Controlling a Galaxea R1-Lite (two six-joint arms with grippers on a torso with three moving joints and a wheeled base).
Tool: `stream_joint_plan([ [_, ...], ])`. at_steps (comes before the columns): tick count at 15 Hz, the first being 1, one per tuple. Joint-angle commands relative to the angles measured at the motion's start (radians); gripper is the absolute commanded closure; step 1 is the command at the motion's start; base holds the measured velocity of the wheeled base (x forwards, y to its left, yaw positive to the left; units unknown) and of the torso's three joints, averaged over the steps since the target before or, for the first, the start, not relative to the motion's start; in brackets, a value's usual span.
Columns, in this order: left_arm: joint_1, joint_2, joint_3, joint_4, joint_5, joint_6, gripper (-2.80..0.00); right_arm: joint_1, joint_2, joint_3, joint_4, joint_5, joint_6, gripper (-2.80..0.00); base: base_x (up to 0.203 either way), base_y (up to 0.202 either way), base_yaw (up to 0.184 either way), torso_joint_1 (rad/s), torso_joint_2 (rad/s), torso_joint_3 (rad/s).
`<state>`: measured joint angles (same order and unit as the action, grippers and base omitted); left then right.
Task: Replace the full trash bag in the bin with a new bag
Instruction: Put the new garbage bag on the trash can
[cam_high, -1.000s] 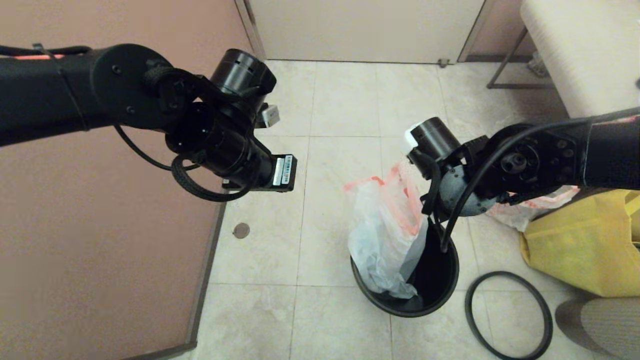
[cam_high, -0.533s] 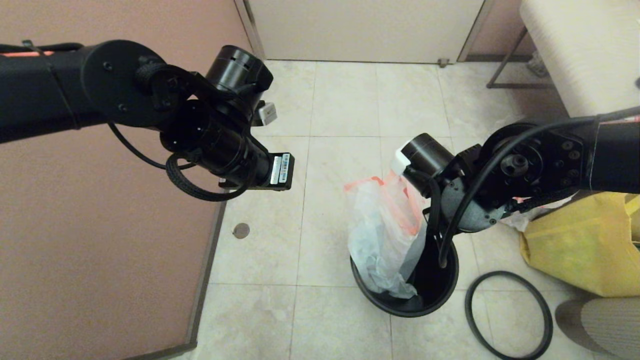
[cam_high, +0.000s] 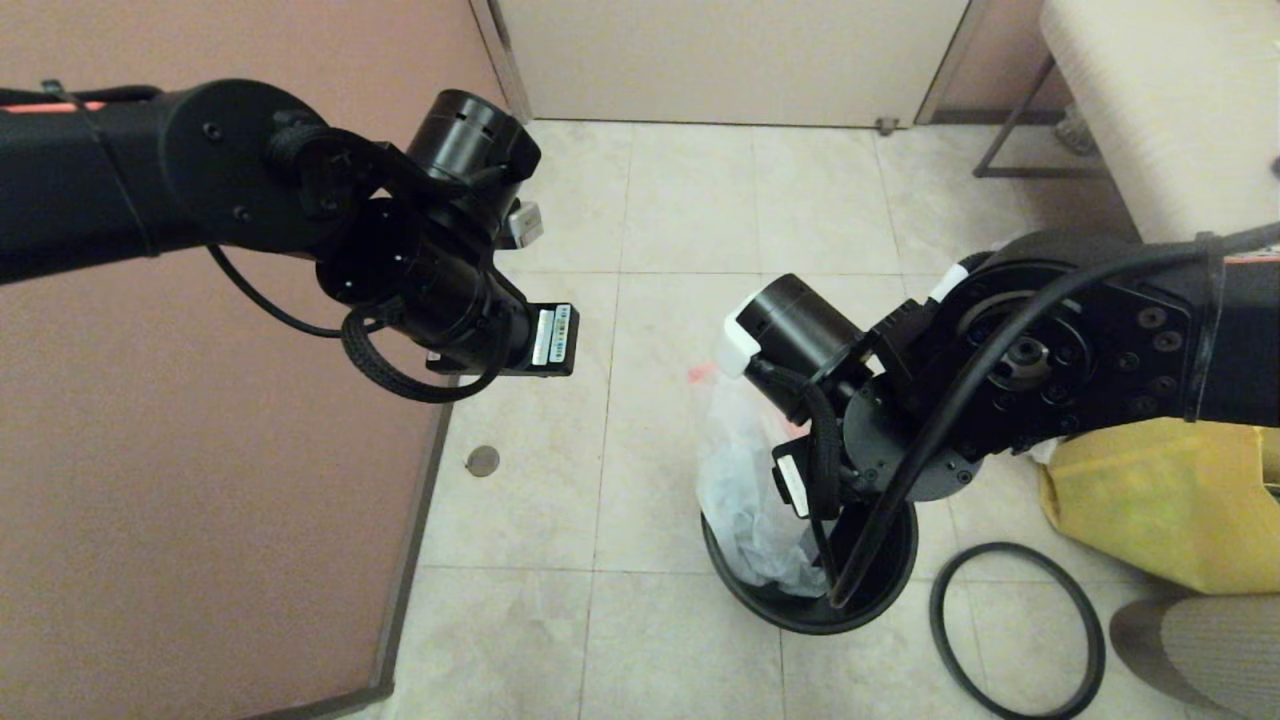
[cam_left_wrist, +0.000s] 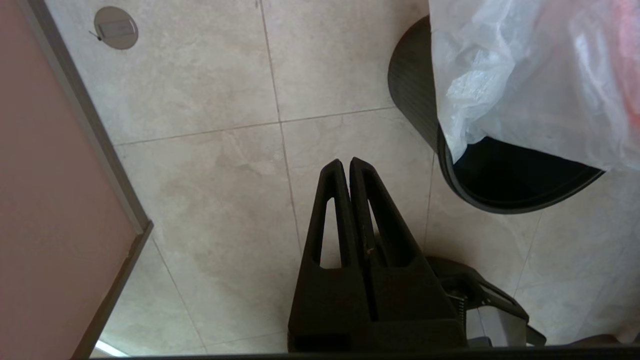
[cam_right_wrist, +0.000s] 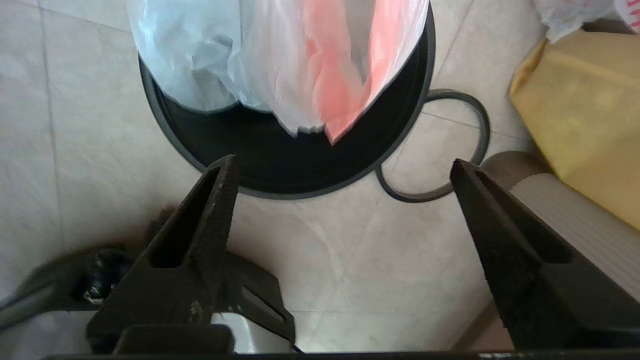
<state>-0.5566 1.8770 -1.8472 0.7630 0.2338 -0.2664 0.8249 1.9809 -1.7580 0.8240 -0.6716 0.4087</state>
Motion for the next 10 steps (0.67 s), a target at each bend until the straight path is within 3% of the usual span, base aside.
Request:
stream_joint_plan([
  [1, 0.005, -0.002, -0.003, 0.004, 0.001, -0.002, 0.00, 0.002, 0.019, -0.021, -0.009, -0.002, 0.002, -2.80, 0.000, 0.000, 0.000, 0.000, 0.00, 0.000],
  [4, 0.014, 0.005, -0.004, 0.001, 0.000, 0.002, 0.00, -0.031, 0.061, -0.045, -0.049, -0.004, -0.011, -2.80, 0.000, 0.000, 0.000, 0.000, 0.00, 0.000],
  [8, 0.033, -0.001, -0.015, 0.002, 0.000, -0.002, 0.00, -0.135, 0.161, -0.107, -0.164, -0.042, -0.031, -2.80, 0.000, 0.000, 0.000, 0.000, 0.00, 0.000],
  [9, 0.044, -0.002, -0.024, 0.003, -0.001, -0.002, 0.00, -0.153, 0.170, -0.114, -0.169, -0.047, -0.030, 0.00, 0.000, 0.000, 0.000, 0.000, 0.00, 0.000],
  [10, 0.046, -0.014, -0.028, 0.004, -0.002, -0.003, 0.00, -0.164, 0.183, -0.128, -0.171, -0.049, -0.030, 0.00, 0.000, 0.000, 0.000, 0.000, 0.00, 0.000],
])
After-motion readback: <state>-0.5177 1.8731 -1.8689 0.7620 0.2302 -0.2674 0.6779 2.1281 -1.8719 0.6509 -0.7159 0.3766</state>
